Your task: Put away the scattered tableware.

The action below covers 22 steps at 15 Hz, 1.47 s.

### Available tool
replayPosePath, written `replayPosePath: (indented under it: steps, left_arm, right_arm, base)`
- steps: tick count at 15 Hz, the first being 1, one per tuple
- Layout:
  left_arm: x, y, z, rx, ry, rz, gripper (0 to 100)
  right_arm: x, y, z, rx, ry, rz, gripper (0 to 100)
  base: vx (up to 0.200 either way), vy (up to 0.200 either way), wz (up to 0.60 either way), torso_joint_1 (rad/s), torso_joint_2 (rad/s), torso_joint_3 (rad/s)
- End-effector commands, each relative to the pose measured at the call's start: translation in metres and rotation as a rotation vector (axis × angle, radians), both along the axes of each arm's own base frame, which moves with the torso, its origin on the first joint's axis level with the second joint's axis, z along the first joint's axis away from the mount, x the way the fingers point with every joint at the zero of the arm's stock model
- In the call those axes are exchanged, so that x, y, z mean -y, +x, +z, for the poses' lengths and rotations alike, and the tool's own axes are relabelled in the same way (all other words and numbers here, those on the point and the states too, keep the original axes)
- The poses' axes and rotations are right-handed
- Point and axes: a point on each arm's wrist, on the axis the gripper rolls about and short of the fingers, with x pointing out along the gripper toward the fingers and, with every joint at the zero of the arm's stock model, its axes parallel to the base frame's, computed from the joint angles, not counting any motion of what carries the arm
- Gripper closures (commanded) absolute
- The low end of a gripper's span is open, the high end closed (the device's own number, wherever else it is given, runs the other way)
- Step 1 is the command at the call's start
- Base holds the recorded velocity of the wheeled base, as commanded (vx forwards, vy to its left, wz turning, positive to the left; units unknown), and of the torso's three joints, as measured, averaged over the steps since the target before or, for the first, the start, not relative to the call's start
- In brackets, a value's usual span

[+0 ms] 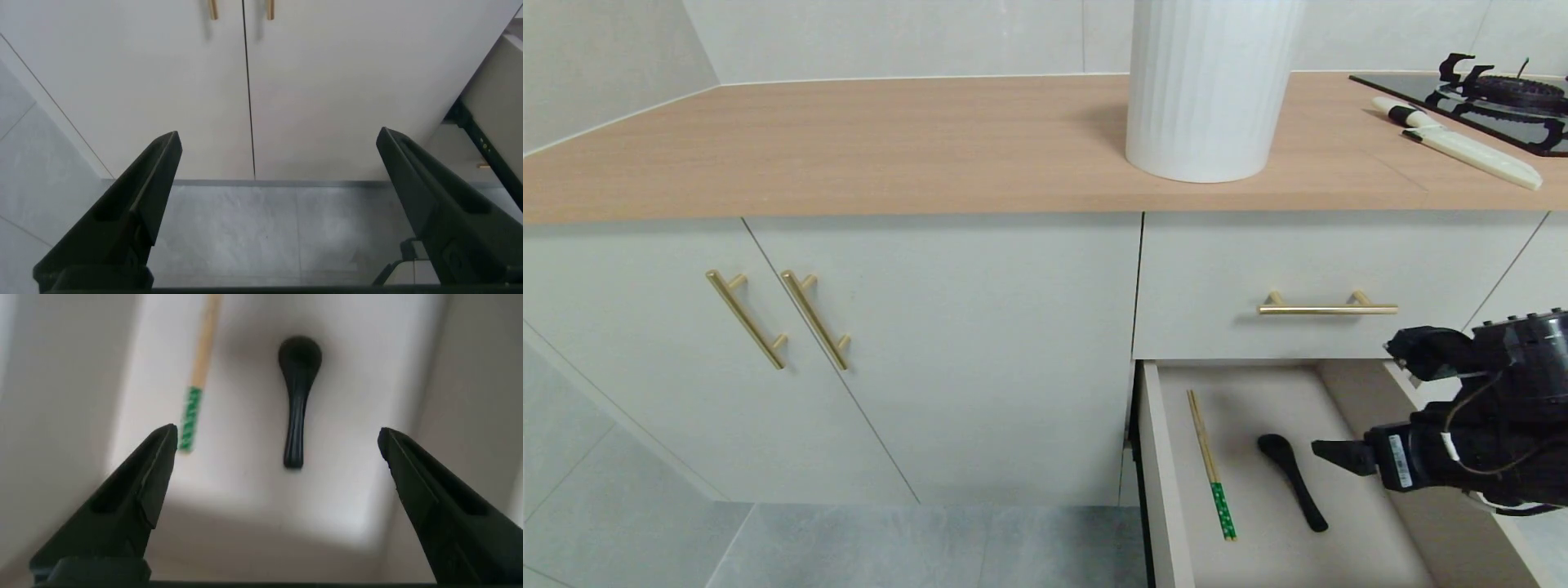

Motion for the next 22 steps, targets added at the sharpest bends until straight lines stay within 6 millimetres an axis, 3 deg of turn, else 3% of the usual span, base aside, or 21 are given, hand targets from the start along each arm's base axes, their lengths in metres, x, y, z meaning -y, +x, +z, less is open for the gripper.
replayPosePath:
  steps: [1, 2, 4, 10, 12, 17, 22]
  left_arm:
    - [0.000, 0.000, 0.000, 0.000, 0.000, 0.000, 0]
    - [0.000, 0.000, 0.000, 0.000, 0.000, 0.000, 0]
    - [0.000, 0.000, 0.000, 0.000, 0.000, 0.000, 0]
    - [0.000, 0.000, 0.000, 0.000, 0.001, 0.000, 0]
    - [0.000, 0.000, 0.000, 0.000, -0.002, 0.000, 0]
    - [0.000, 0.000, 0.000, 0.000, 0.000, 0.000, 0]
    - [0.000, 0.000, 0.000, 0.000, 0.000, 0.000, 0]
  right_arm:
    - [0.006, -0.039, 0.033, 0.084, 0.040, 0.014, 0]
    - [0.010, -0.055, 0.031, 0.013, 0.021, 0.025, 0]
    - [0.013, -0.068, 0.038, 0.034, 0.029, 0.029, 0]
    - [0.017, -0.082, 0.037, 0.034, -0.029, 0.071, 0]
    - [0.018, -0.090, 0.037, 0.038, -0.049, 0.103, 0]
    - [0.020, -0.094, 0.032, 0.028, -0.075, 0.133, 0]
    - [0.017, -0.087, 0.012, -0.086, -0.159, 0.199, 0]
  base:
    - [0.000, 0.000, 0.00, 0.000, 0.00, 0.000]
    - [0.000, 0.000, 0.00, 0.000, 0.00, 0.000]
    - [0.000, 0.000, 0.00, 0.000, 0.00, 0.000]
    - [0.000, 0.000, 0.00, 0.000, 0.00, 0.000]
    - [-0.200, 0.000, 0.00, 0.000, 0.00, 0.005]
    - [-0.200, 0.000, 0.00, 0.002, 0.00, 0.002]
    - [0.000, 0.000, 0.00, 0.000, 0.00, 0.000]
